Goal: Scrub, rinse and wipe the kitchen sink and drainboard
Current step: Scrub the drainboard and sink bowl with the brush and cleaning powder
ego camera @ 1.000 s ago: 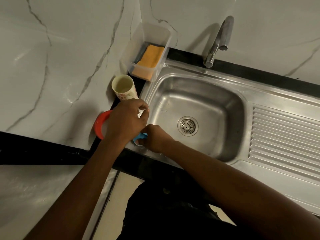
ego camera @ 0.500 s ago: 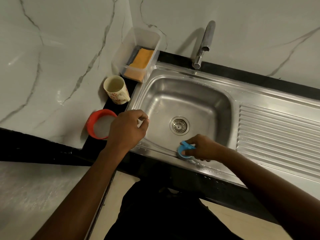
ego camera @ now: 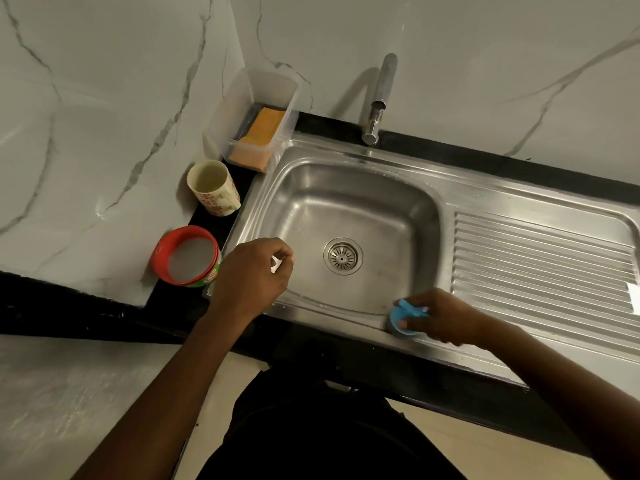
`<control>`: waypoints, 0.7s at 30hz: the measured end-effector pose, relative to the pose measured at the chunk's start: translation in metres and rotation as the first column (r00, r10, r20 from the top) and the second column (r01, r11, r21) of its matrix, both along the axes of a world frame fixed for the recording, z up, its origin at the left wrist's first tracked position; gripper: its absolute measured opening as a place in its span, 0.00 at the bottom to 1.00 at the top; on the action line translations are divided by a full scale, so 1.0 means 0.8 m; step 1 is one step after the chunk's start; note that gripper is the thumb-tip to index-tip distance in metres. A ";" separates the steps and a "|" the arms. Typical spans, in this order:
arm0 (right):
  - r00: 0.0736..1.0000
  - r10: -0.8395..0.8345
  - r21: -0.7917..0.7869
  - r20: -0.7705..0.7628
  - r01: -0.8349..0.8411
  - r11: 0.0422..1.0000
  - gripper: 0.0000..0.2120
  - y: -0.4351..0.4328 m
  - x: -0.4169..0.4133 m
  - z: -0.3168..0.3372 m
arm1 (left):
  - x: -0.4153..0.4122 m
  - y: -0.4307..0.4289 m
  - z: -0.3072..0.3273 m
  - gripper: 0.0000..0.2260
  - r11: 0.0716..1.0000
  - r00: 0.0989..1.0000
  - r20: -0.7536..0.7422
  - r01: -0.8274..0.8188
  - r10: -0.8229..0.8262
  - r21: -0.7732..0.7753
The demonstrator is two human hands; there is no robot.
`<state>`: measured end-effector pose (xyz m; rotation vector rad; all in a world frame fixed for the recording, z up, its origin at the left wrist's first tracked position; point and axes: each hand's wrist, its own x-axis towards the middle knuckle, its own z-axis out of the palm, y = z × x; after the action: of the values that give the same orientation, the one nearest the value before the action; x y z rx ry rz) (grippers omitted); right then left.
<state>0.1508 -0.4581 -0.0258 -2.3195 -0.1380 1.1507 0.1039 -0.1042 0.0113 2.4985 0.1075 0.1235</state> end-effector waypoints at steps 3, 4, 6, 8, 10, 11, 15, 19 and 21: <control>0.993 -0.111 0.018 -0.028 0.111 0.994 0.17 -0.031 -0.014 0.009 | -0.008 0.006 -0.005 0.03 1.000 1.000 -0.016 -0.017 0.017 -0.017; 0.993 -0.116 0.028 -0.008 0.116 0.993 0.16 -0.026 -0.016 0.006 | -0.010 0.009 -0.006 0.03 0.999 1.000 -0.018 -0.025 0.025 -0.020; 0.995 -0.069 0.051 0.076 0.065 0.997 0.17 0.002 -0.015 -0.002 | -0.017 0.018 -0.005 0.03 0.999 0.999 -0.021 -0.043 0.043 -0.018; 0.989 -0.020 0.094 0.145 0.007 0.996 0.21 0.045 -0.012 -0.017 | -0.023 0.028 -0.003 0.03 0.998 0.998 -0.023 -0.061 0.060 -0.016; 0.987 -0.024 0.160 0.158 -0.001 0.987 0.24 0.093 -0.009 -0.034 | -0.028 0.040 -0.002 0.03 0.996 0.996 -0.025 -0.087 0.086 -0.014; 0.987 -0.035 0.182 0.159 0.005 0.983 0.25 0.116 -0.008 -0.038 | -0.031 0.047 -0.001 0.04 0.995 0.994 -0.030 -0.102 0.102 -0.010; 0.981 -0.050 0.198 0.186 0.013 0.980 0.23 0.171 0.006 -0.037 | -0.042 0.076 0.004 0.05 0.986 0.986 -0.012 -0.168 0.168 0.001; 0.955 -0.024 0.217 0.296 -0.043 0.975 0.22 0.206 0.026 -0.012 | -0.057 0.103 0.011 0.03 0.961 0.962 0.010 -0.272 0.272 0.042; 0.924 -0.043 0.261 0.380 -0.063 0.963 0.22 0.236 0.034 0.009 | -0.064 0.117 0.011 0.05 0.944 0.945 -0.006 -0.326 0.326 0.050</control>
<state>0.1782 -0.2690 -0.0185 -2.2675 -0.4231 0.6207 0.0526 -0.0109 0.0203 2.5102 0.5311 0.2476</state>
